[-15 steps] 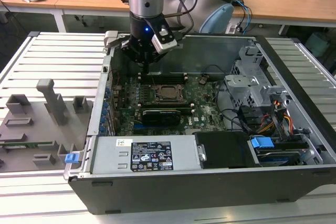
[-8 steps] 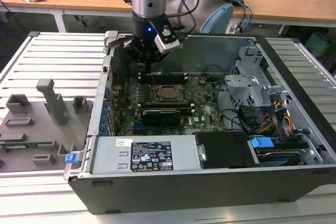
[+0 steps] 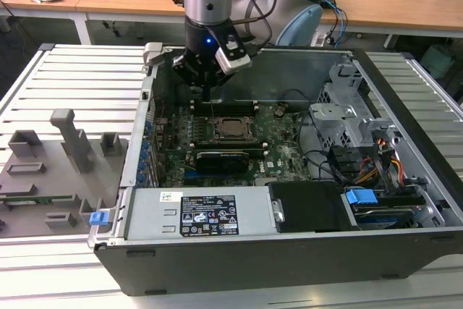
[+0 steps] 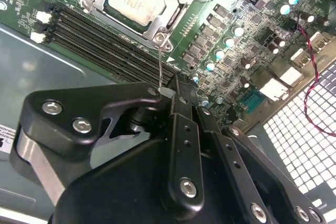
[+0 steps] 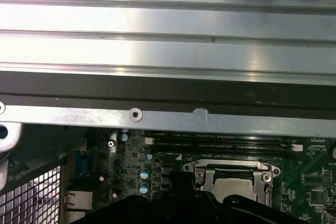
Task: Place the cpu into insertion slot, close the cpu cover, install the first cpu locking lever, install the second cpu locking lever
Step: 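Install the first cpu locking lever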
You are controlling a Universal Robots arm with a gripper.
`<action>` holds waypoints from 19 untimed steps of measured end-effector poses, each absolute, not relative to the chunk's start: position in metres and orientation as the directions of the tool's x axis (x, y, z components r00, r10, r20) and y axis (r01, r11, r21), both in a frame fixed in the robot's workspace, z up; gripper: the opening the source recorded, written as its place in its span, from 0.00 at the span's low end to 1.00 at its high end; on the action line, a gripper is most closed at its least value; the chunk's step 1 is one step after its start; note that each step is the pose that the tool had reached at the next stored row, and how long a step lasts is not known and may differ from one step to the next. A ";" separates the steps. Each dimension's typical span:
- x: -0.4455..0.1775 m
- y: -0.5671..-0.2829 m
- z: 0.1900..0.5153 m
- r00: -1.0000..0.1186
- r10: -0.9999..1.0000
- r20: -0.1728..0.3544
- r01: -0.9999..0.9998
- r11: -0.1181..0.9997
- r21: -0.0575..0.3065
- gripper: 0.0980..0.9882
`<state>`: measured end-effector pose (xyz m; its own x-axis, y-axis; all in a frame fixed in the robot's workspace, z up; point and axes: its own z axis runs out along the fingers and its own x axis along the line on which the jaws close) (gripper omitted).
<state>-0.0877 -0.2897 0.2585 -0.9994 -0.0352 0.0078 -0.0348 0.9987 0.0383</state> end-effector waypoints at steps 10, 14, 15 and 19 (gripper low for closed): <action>-0.083 -0.290 0.258 -0.999 -0.035 0.008 -0.035 0.999 0.038 0.01; -0.081 -0.290 0.258 -0.999 -0.035 0.008 -0.035 0.999 0.038 0.01; -0.081 -0.290 0.258 -0.999 -0.035 0.008 -0.035 0.999 0.038 0.01; -0.078 -0.290 0.258 -0.999 -0.035 0.008 -0.035 0.999 0.038 0.01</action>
<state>-0.0781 -0.2897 0.2585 -0.9994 -0.0352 0.0078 -0.0349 0.9987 0.0383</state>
